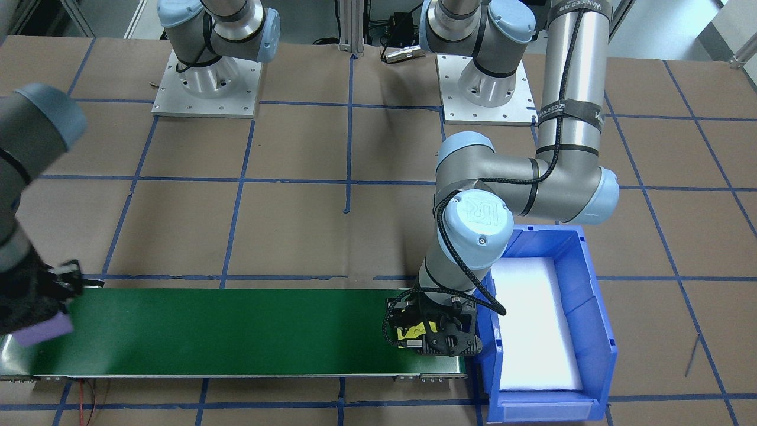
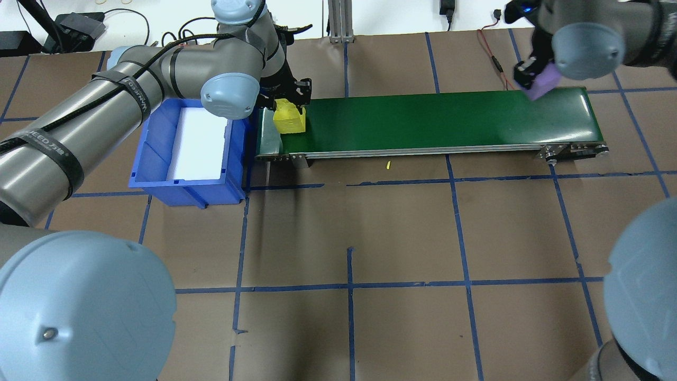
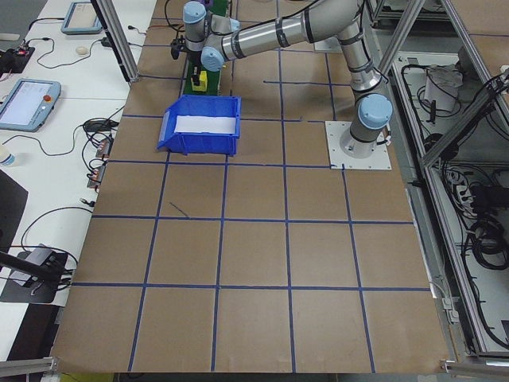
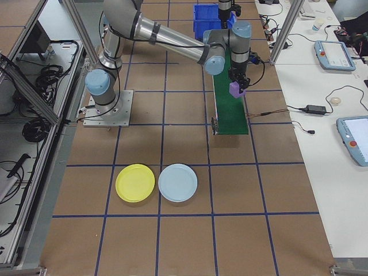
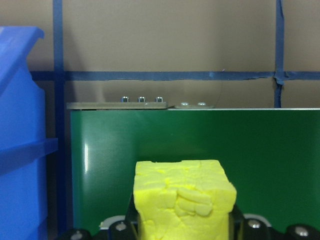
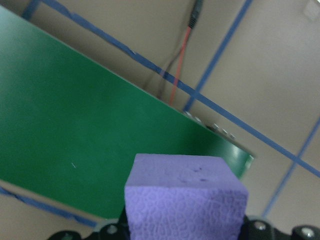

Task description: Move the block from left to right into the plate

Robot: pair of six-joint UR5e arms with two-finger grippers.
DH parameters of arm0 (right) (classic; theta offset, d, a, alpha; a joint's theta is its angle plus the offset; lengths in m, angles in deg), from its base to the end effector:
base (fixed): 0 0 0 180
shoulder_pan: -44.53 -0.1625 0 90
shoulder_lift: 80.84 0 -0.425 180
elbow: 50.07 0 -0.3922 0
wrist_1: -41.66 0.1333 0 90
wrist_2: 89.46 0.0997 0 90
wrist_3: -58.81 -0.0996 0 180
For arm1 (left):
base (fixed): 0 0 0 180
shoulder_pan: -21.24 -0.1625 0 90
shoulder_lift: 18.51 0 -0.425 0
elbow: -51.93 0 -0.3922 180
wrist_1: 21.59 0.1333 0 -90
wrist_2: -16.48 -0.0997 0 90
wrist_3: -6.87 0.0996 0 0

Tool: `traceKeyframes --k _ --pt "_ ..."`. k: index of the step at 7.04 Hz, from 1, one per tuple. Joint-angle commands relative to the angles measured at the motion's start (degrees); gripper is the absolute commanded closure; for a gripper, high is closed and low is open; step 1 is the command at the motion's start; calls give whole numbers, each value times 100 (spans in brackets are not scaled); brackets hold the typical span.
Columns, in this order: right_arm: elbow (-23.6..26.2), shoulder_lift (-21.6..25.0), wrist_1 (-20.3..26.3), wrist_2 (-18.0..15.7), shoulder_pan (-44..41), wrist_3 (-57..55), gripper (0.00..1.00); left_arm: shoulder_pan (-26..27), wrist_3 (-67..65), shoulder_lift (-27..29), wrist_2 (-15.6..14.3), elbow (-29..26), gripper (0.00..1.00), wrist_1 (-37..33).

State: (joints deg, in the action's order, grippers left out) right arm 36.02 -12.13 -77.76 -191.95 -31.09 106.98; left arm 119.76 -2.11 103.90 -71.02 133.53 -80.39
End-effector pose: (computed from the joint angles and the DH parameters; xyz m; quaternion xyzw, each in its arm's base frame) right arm -0.0523 -0.6539 0.3670 0.2764 -0.9492 0.0329 0.1466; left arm -0.2395 -0.6693 0.2755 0.0026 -0.9978 0.0586 0.0311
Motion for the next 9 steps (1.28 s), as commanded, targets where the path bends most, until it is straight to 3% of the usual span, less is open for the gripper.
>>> traceKeyframes --k 1,2,3,4,6,7,8,9 --pt "399 546 -168 -464 1595 2196 49 0 63 -16 -65 5 41 1" --pt "574 529 -275 -291 2377 2832 48 0 -6 1 -83 40 9 1" --pt "845 468 -284 -80 3125 2969 47 0 11 -34 -83 84 0 1" --pt "1283 363 -380 0 3524 2988 47 0 2 -190 -92 93 0 -17" --pt "2285 -14 -1386 658 4193 3479 41 -78 19 -944 -100 93 0 -758" --pt "2446 -138 -1722 1026 4448 4089 1 -349 89 -1435 -92 197 0 -1329" --pt "2413 -131 -1734 864 4573 4269 0 -647 99 -1866 -83 433 0 -1762" --pt "2378 -9 -1726 471 4582 3966 0 -876 203 -2323 -74 697 0 -1888"
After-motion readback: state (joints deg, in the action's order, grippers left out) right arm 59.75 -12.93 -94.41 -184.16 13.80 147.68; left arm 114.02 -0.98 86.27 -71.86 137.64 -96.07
